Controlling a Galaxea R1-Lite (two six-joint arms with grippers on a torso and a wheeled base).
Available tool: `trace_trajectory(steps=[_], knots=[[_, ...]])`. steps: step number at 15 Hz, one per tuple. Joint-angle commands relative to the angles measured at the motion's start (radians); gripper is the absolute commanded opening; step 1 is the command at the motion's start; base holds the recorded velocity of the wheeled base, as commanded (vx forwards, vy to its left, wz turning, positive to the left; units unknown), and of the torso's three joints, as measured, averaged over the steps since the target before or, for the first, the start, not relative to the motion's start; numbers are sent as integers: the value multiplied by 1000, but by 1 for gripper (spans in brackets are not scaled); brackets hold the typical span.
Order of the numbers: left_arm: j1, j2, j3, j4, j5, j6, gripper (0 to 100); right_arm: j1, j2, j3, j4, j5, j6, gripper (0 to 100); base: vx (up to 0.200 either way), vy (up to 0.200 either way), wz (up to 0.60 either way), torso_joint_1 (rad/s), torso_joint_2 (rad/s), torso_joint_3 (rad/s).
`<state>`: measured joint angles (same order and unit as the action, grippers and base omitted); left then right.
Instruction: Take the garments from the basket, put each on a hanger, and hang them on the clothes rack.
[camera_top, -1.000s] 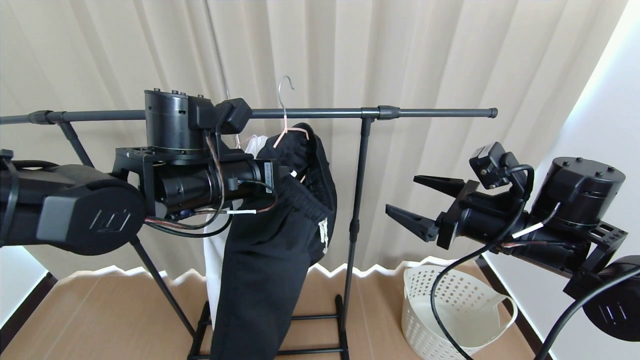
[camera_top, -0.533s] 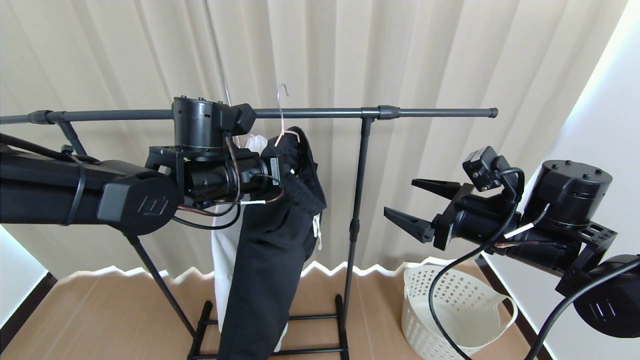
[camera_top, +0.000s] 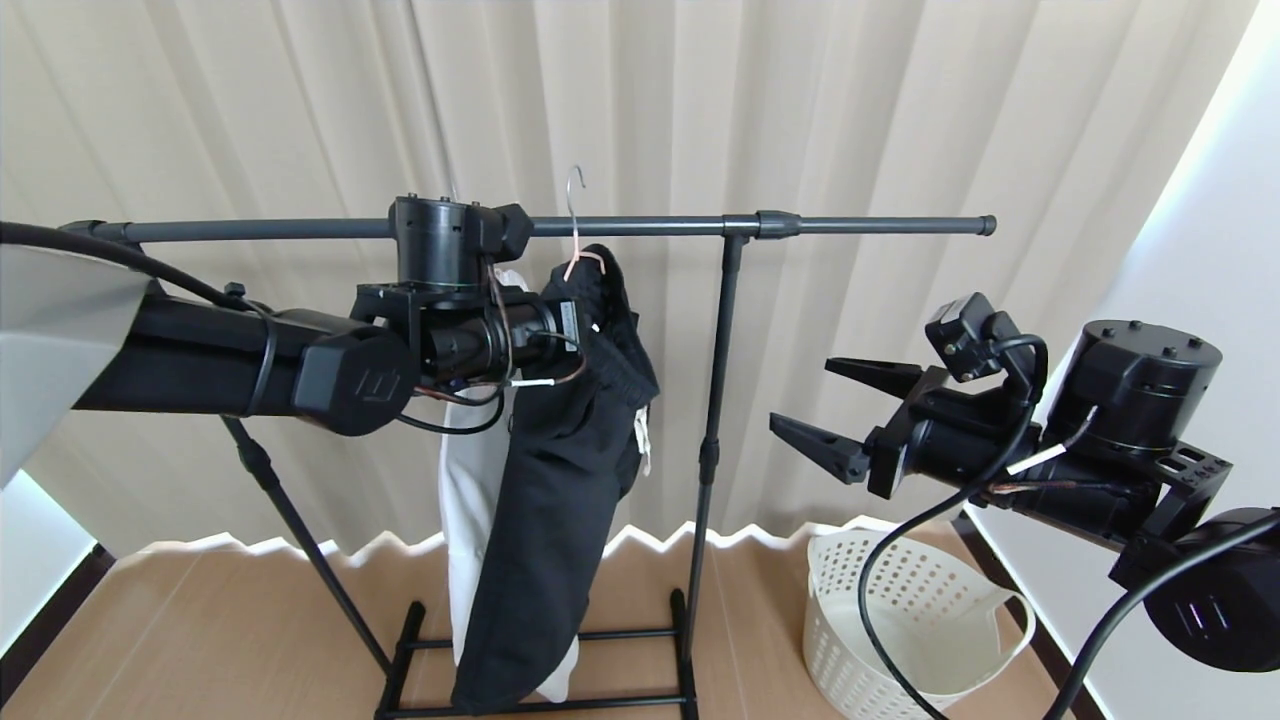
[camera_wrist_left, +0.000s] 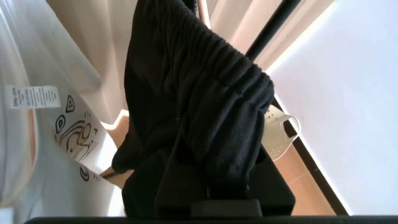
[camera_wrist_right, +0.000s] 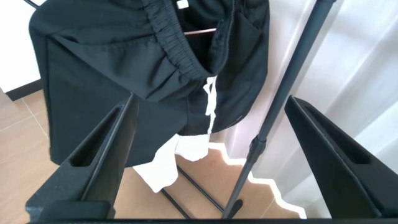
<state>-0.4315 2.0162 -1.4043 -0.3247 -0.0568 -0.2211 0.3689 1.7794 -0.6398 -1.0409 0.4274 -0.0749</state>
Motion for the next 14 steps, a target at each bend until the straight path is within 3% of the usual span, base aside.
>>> trace_trajectory(steps=[1, 14], knots=[[0, 38, -25, -1, 0, -1, 0, 1, 0, 2, -1, 1, 0, 100, 0, 0, 0, 0, 0, 0], [14, 113, -59, -4, -1, -21, 0, -1, 2, 8, -2, 1, 0, 100, 0, 0, 0, 0, 0, 0]])
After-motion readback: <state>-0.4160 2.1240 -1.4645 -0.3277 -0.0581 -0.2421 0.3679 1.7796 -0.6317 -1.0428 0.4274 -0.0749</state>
